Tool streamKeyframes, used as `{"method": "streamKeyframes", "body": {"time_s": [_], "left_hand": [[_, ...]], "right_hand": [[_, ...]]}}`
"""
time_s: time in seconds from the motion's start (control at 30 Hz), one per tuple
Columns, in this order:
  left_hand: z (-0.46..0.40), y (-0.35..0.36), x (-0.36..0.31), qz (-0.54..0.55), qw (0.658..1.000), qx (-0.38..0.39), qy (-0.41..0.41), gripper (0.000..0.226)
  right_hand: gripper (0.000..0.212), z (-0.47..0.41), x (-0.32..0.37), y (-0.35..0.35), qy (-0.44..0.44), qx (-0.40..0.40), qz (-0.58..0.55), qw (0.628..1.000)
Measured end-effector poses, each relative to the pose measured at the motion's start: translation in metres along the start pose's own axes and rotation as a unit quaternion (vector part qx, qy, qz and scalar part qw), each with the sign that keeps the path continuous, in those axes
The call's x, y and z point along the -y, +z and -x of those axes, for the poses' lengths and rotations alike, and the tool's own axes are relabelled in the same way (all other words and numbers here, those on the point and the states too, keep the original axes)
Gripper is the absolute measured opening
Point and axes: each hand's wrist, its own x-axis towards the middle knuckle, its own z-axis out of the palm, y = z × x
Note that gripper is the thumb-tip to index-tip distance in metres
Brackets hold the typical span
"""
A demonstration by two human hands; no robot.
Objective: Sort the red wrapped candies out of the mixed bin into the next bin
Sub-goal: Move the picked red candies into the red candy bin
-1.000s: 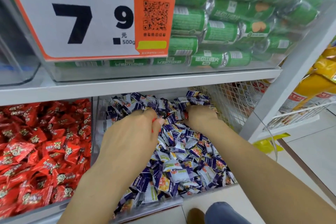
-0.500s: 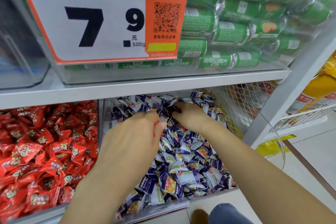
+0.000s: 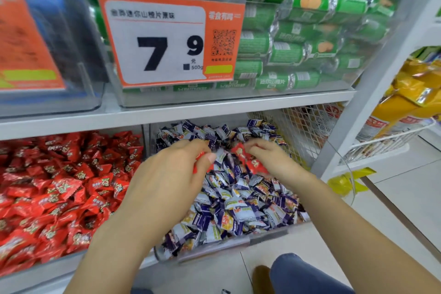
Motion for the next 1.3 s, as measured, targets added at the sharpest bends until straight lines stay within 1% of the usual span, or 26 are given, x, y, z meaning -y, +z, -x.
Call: {"method": "streamKeyframes", "body": {"time_s": [0.07, 0.1, 0.13, 0.2, 0.27, 0.33, 0.4, 0.43, 0.5, 0.57, 0.67, 0.7, 0.77, 0.83, 0.9, 0.97, 1.0, 1.03, 1.07, 1.1, 1.13, 1.17, 1.2, 1.3], "left_hand": [[0.01, -0.005, 0.006, 0.042, 0.999, -0.015, 0.02, 0.035], [0.016, -0.008, 0.01, 0.065, 0.997, -0.023, 0.026, 0.038], [0.023, -0.012, 0.014, 0.083, 0.996, -0.032, 0.026, 0.039], [0.037, -0.019, 0.025, 0.106, 0.993, -0.053, 0.013, 0.036], [0.048, -0.026, 0.038, 0.104, 0.992, -0.073, -0.002, 0.031], [0.056, -0.033, 0.054, 0.099, 0.991, -0.088, -0.029, 0.023], [0.062, -0.038, 0.071, 0.107, 0.987, -0.102, -0.067, 0.02], [0.065, -0.039, 0.077, 0.113, 0.984, -0.107, -0.081, 0.021], [0.069, -0.04, 0.087, 0.124, 0.981, -0.11, -0.096, 0.023], [0.07, -0.039, 0.094, 0.132, 0.98, -0.107, -0.104, 0.024], [0.074, -0.042, 0.104, 0.154, 0.974, -0.109, -0.122, 0.02], [0.075, -0.043, 0.108, 0.165, 0.971, -0.113, -0.129, 0.018], [0.074, -0.042, 0.12, 0.204, 0.959, -0.125, -0.15, 0.018], [0.07, -0.041, 0.131, 0.262, 0.937, -0.138, -0.183, 0.017], [0.068, -0.043, 0.137, 0.343, 0.91, -0.126, -0.198, 0.022], [0.069, -0.046, 0.137, 0.403, 0.887, -0.083, -0.207, 0.04], [0.07, -0.048, 0.135, 0.429, 0.873, -0.077, -0.22, 0.049], [0.07, -0.05, 0.134, 0.463, 0.85, -0.095, -0.234, 0.053], [0.07, -0.053, 0.135, 0.501, 0.819, -0.137, -0.245, 0.052], [0.069, -0.056, 0.138, 0.527, 0.788, -0.194, -0.252, 0.046], [0.07, -0.059, 0.142, 0.528, 0.77, -0.245, -0.259, 0.039], [0.071, -0.063, 0.144, 0.513, 0.768, -0.277, -0.264, 0.033], [0.071, -0.066, 0.146, 0.501, 0.771, -0.291, -0.266, 0.03], [0.07, -0.069, 0.145, 0.502, 0.774, -0.278, -0.267, 0.027]], "right_hand": [[0.017, 0.026, 0.002, -0.01, 0.024, 0.012, -0.104, 0.994], [0.017, 0.036, 0.004, -0.012, 0.028, 0.024, -0.135, 0.99], [0.016, 0.045, 0.006, -0.013, 0.029, 0.033, -0.151, 0.988], [0.016, 0.058, 0.014, -0.01, 0.027, 0.021, -0.139, 0.99], [0.017, 0.068, 0.023, -0.003, 0.017, -0.001, -0.085, 0.996], [0.02, 0.074, 0.028, 0.008, -0.012, 0.008, 0.036, 0.999], [0.031, 0.071, 0.024, 0.019, -0.029, 0.024, 0.19, 0.981], [0.037, 0.067, 0.022, 0.024, -0.027, 0.029, 0.244, 0.969], [0.04, 0.057, 0.019, 0.033, -0.019, 0.035, 0.296, 0.954], [0.036, 0.05, 0.021, 0.039, -0.008, 0.026, 0.335, 0.942], [0.03, 0.042, 0.014, 0.044, -0.014, 0.001, 0.41, 0.912], [0.028, 0.044, 0.014, 0.045, -0.019, -0.014, 0.411, 0.911], [0.028, 0.053, 0.018, 0.044, -0.039, -0.07, 0.363, 0.928], [0.027, 0.069, 0.029, 0.042, -0.084, -0.132, 0.294, 0.943], [0.026, 0.09, 0.043, 0.046, -0.146, -0.146, 0.234, 0.95], [0.021, 0.11, 0.06, 0.059, -0.202, -0.117, 0.191, 0.953], [0.018, 0.119, 0.069, 0.067, -0.221, -0.097, 0.177, 0.954], [0.015, 0.126, 0.08, 0.076, -0.235, -0.078, 0.171, 0.954], [0.014, 0.132, 0.091, 0.085, -0.247, -0.06, 0.168, 0.953], [0.013, 0.135, 0.103, 0.095, -0.256, -0.042, 0.166, 0.951], [0.014, 0.135, 0.113, 0.105, -0.261, -0.022, 0.161, 0.951], [0.015, 0.132, 0.122, 0.116, -0.264, -0.004, 0.161, 0.951], [0.018, 0.126, 0.13, 0.127, -0.267, 0.008, 0.168, 0.949], [0.03, 0.101, 0.147, 0.155, -0.264, 0.031, 0.194, 0.944]]}}
